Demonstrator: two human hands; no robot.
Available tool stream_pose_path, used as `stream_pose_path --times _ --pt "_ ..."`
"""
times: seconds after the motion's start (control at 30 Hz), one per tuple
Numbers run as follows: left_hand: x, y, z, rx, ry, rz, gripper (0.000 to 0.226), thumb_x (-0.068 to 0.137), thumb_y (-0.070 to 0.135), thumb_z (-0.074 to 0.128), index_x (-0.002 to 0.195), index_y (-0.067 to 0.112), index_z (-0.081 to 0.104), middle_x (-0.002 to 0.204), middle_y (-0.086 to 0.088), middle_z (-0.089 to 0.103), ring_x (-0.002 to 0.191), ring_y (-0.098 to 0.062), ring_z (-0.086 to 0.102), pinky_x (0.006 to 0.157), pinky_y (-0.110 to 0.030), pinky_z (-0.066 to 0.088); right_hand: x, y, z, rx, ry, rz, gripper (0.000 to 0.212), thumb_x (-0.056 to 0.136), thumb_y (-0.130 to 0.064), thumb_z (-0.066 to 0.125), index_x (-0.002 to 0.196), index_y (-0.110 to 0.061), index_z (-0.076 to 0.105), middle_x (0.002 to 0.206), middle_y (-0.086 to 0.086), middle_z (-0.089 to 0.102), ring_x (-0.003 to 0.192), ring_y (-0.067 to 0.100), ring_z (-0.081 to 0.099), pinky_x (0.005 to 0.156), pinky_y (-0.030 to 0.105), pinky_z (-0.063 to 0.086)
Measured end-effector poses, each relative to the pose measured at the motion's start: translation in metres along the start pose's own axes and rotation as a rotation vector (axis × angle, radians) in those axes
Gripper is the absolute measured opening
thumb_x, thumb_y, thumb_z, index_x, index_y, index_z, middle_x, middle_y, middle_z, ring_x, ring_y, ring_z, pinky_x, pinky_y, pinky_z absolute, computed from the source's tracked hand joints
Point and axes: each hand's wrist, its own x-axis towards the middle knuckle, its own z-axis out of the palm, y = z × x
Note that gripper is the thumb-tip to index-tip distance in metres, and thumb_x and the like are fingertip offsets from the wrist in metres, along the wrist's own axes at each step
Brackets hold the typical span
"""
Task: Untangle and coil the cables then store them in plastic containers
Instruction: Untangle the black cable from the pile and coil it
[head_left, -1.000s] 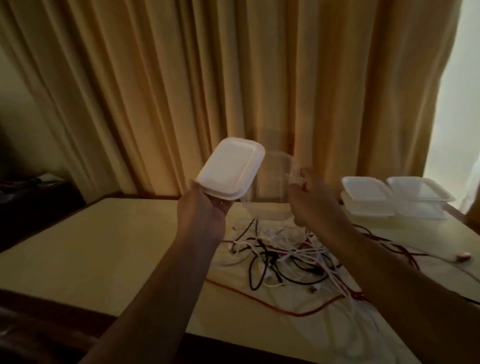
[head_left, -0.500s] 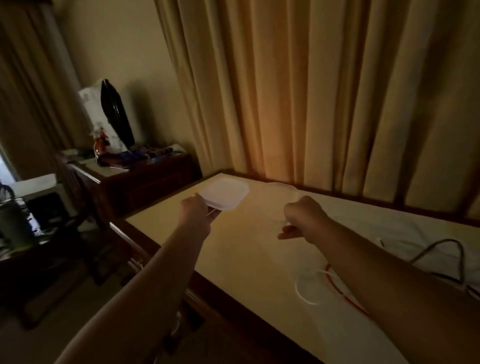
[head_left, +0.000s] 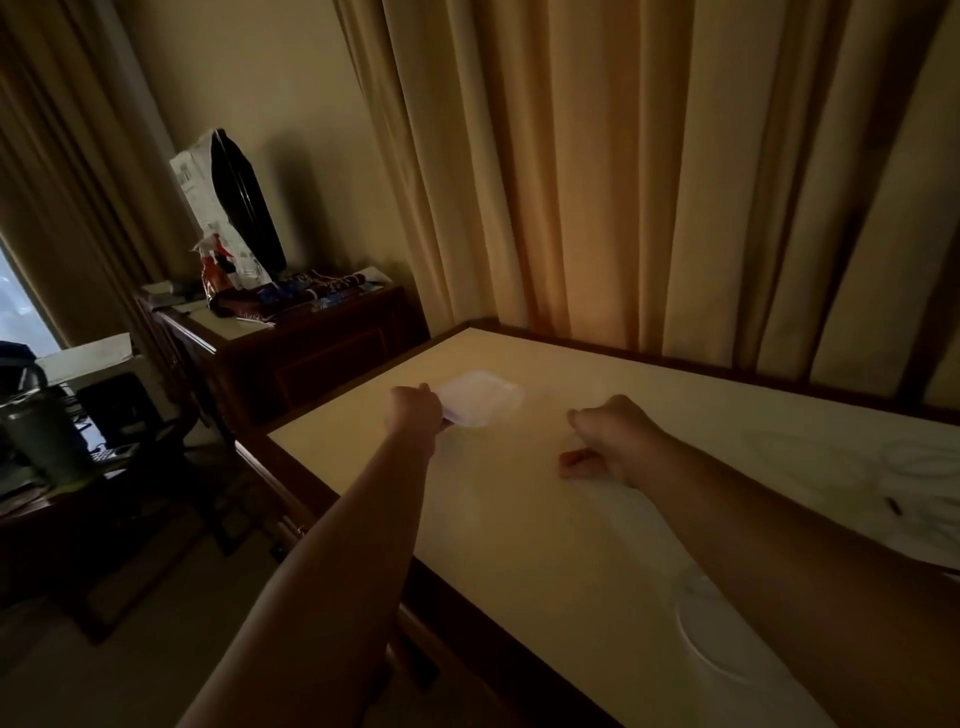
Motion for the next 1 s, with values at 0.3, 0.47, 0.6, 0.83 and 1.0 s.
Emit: stream_pose_path --times 0.3,0.47,0.6,0.83,1.0 --pt "-0.014 0.011 0.000 -0.214 -0.004 -0.020 0.045 0.109 0.033 0.043 0.131 -0.002 0.062 0.134 -0.021 0.064 0.121 -0.036 0.060 0.098 -0.038 0.047 -0.013 -0.001 -0.003 -0.043 -0.018 -0.041 0.037 0.101 -0.027 0.058 0.128 -0.002 0.048 0.106 0.015 0.059 0.073 0.026 0.070 0.062 0.042 0.064" --pt "-0.079 0.056 -0.008 -0.273 0.112 0.333 0.041 0.109 0.029 0.043 0.141 0.010 0.060 0.144 -0.009 0.061 0.133 -0.024 0.055 0.112 -0.040 0.044 -0.056 -0.005 -0.051 -0.515 0.151 -0.333 0.032 0.098 -0.029 0.053 0.108 -0.002 0.064 0.104 0.012 0.066 0.093 0.029 0.065 0.079 0.036 0.055" --pt "-0.163 0.107 -0.009 -0.371 0.011 0.567 0.032 0.107 0.027 0.048 0.132 0.019 0.067 0.128 0.003 0.069 0.114 -0.011 0.062 0.094 -0.026 0.047 -0.108 0.001 -0.115 -0.755 0.214 -0.453 0.033 0.098 -0.027 0.051 0.103 -0.002 0.072 0.105 0.013 0.071 0.096 0.026 0.065 0.084 0.036 0.055" --pt "-0.251 0.178 0.023 -0.473 -0.394 0.681 0.022 0.096 0.027 0.060 0.111 0.027 0.076 0.098 0.008 0.076 0.093 -0.014 0.071 0.091 -0.040 0.057 -0.184 0.041 -0.227 -0.974 0.446 -0.488 0.024 0.099 -0.030 0.054 0.108 -0.019 0.073 0.109 0.000 0.071 0.102 0.020 0.065 0.079 0.030 0.049" --pt "-0.286 0.209 0.039 -0.241 -0.616 0.803 0.031 0.098 0.036 0.065 0.126 0.023 0.071 0.114 0.005 0.073 0.103 -0.013 0.067 0.091 -0.030 0.053 -0.210 0.060 -0.277 -1.026 0.563 -0.380 0.044 0.092 -0.050 0.064 0.121 -0.017 0.068 0.116 0.003 0.070 0.105 0.021 0.064 0.090 0.039 0.055"
